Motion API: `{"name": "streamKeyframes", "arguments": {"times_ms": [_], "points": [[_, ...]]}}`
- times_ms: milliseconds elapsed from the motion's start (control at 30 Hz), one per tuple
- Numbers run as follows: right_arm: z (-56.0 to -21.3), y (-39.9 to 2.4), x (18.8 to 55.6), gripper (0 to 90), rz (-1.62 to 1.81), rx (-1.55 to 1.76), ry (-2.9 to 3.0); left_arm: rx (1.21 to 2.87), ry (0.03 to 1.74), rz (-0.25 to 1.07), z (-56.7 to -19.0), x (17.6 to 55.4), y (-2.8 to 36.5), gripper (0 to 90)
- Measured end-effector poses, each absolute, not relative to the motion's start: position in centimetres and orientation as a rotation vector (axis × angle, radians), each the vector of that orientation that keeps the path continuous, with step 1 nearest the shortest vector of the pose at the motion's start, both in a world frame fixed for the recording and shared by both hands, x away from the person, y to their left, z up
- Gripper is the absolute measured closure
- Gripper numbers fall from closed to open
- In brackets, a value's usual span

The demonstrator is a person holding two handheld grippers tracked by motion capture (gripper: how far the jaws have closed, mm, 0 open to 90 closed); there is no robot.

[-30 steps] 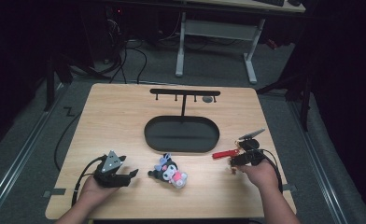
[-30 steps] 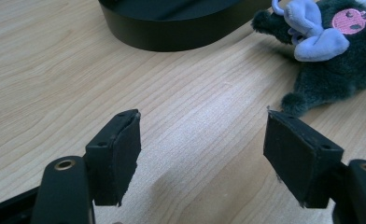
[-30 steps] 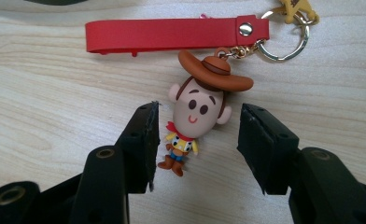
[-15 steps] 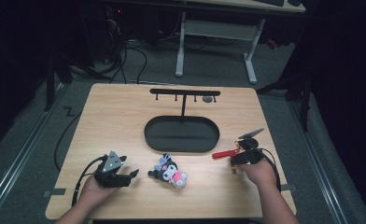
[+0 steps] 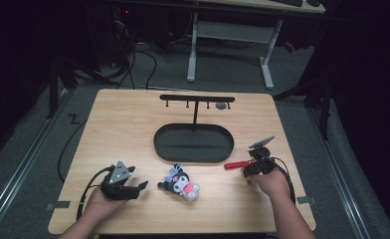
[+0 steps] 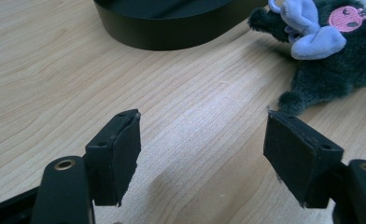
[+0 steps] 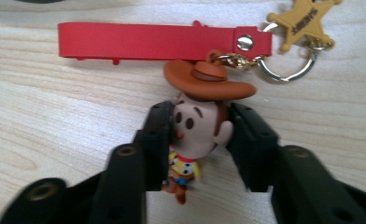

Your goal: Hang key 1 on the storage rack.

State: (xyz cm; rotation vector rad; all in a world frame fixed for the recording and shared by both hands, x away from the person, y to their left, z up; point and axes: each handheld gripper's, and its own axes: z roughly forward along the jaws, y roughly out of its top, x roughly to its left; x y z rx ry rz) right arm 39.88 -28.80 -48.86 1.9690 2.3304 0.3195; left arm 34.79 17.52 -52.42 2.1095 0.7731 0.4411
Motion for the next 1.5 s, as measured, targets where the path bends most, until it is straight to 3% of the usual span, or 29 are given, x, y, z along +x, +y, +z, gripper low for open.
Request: {"name": "streamKeyframes", "arguments": {"times_ms": [1500], "points": [[-35.9, -25.7, 36.0, 66.2, 0.258, 1.686, 2.487, 2.121, 0.764, 0.433, -52.5, 34.7, 17.1, 28.1]]}}
